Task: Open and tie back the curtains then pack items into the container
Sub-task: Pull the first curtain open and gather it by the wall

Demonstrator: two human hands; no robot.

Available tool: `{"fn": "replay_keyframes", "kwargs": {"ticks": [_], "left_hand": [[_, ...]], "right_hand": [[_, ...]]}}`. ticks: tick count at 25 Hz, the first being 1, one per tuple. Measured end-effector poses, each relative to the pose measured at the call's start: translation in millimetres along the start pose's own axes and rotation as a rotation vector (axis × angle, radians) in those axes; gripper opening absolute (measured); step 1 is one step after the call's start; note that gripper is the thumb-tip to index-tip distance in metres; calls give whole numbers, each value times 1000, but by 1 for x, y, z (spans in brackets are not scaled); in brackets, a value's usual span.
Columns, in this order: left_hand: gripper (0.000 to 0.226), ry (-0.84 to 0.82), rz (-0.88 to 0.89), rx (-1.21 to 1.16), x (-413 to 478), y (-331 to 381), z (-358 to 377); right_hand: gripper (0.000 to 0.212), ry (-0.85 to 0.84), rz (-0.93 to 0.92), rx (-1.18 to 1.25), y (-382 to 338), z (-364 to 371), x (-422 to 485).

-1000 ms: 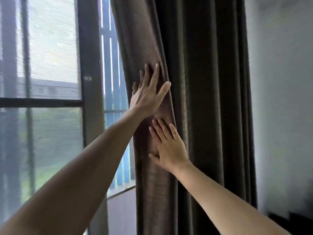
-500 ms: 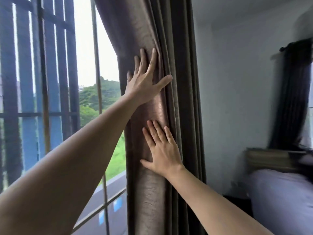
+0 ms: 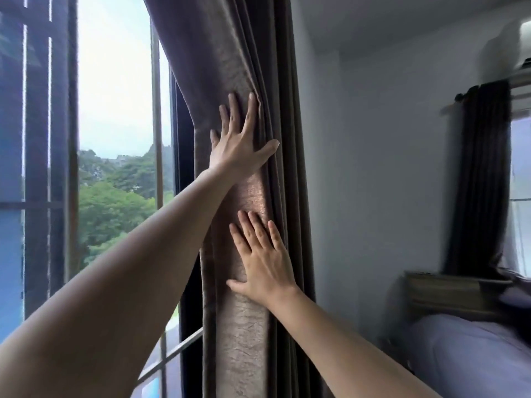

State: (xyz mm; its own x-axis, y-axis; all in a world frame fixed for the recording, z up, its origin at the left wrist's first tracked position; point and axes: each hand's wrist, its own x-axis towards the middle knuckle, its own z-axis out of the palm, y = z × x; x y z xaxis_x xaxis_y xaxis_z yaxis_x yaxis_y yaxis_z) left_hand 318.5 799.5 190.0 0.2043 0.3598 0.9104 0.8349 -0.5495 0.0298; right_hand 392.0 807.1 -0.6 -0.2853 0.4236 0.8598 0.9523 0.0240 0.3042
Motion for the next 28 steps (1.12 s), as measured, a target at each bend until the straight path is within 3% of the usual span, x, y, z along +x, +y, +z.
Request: {"fn": "replay_keyframes", "kwargs": {"ticks": [14, 28], "left_hand": [[95, -20, 74, -21, 75, 1, 165], [106, 72, -7, 206, 130, -23, 271]], "right_hand": [[111, -28, 48, -2, 90, 149, 37], [106, 113, -161, 153, 140, 271, 93]]}}
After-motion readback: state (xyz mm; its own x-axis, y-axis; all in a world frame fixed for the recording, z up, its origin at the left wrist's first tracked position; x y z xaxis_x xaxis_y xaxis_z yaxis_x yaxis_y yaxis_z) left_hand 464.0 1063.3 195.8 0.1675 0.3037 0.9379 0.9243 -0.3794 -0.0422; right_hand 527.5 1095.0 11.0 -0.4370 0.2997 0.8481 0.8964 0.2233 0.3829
